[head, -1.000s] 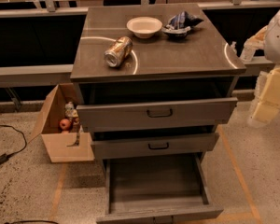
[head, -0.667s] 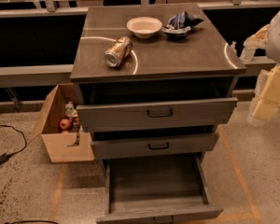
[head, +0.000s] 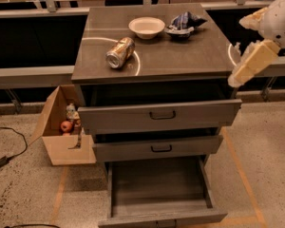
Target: Place blue chip bag into bottom drawer
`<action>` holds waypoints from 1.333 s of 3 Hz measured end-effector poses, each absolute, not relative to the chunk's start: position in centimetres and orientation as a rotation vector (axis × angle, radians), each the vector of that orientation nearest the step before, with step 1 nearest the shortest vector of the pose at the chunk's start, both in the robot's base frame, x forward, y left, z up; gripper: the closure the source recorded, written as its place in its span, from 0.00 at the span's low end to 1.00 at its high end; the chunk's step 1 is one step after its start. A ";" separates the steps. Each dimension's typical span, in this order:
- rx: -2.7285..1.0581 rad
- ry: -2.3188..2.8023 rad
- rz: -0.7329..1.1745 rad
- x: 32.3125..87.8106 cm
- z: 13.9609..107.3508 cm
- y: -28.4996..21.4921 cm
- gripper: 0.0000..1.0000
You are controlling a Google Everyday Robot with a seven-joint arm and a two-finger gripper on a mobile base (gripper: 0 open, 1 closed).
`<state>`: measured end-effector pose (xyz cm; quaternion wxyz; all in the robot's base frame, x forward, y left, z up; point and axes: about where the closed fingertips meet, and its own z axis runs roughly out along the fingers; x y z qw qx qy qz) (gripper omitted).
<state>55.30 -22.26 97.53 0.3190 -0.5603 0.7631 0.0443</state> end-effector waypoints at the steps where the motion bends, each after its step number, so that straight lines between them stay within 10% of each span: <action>1: -1.273 1.917 0.235 63.1 96.3 -22.2 0.00; 4: -0.797 1.881 0.306 82.0 91.3 -22.0 0.00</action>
Offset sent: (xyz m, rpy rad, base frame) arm 0.2638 -0.0113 -0.0397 0.5777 -0.2636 -0.2771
